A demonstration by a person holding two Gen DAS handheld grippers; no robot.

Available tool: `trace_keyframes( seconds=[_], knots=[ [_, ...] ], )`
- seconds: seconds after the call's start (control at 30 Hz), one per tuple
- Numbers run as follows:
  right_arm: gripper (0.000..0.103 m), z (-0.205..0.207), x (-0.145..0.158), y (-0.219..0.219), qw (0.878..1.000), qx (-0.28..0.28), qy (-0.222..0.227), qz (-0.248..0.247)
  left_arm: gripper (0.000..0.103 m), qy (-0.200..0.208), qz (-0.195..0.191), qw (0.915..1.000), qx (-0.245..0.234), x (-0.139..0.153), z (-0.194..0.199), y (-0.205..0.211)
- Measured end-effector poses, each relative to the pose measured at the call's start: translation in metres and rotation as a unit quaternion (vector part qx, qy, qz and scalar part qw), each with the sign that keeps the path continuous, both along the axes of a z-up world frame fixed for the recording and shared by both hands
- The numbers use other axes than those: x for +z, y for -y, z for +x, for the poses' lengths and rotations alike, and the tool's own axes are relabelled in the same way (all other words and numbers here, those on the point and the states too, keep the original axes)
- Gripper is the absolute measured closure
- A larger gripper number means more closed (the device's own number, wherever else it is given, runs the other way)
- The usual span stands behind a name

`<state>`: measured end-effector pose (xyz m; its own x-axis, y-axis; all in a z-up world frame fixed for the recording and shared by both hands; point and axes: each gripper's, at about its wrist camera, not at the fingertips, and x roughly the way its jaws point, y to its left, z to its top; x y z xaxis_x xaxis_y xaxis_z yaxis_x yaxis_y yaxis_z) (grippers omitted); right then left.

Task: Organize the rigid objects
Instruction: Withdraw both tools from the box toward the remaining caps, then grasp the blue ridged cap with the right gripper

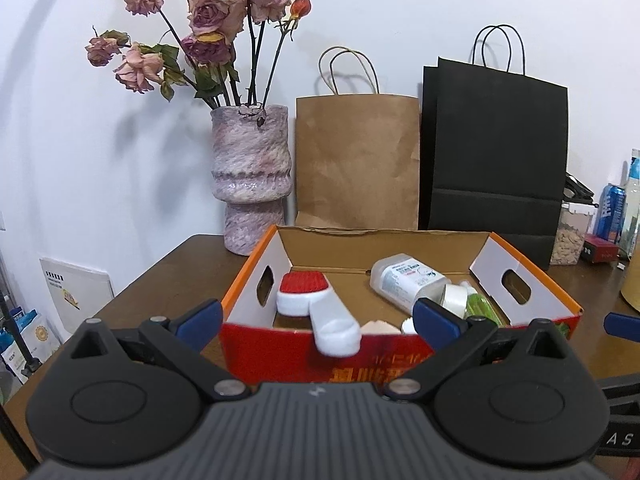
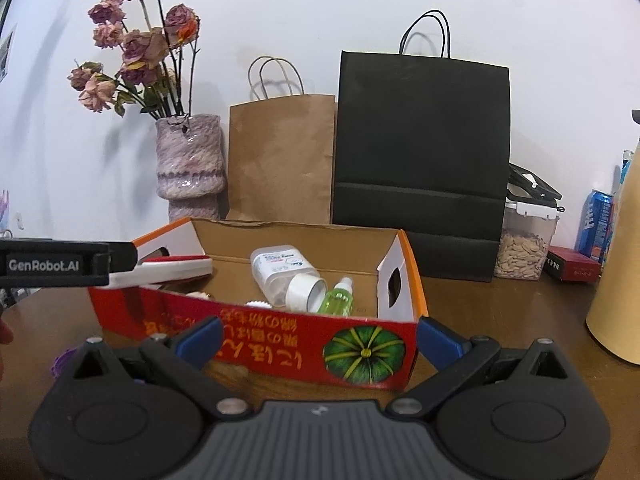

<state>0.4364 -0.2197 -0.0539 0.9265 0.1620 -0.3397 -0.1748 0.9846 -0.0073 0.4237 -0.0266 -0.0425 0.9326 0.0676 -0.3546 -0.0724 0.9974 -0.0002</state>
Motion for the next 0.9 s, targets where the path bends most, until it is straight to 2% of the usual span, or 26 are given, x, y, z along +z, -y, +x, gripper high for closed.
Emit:
trace_keyframes(
  seconds=[0.6, 0.9],
  knots=[
    [0.000, -0.057, -0.009, -0.013, 0.999, 0.020, -0.020, -0.016, 0.000, -0.009, -0.004, 0.9999, -0.008, -0.005, -0.050, -0.022],
    [0.000, -0.082, -0.013, -0.017, 0.999, 0.011, -0.030, -0.011, 0.000, -0.025, 0.006, 0.9995, -0.020, -0.015, -0.073, -0.033]
  ],
)
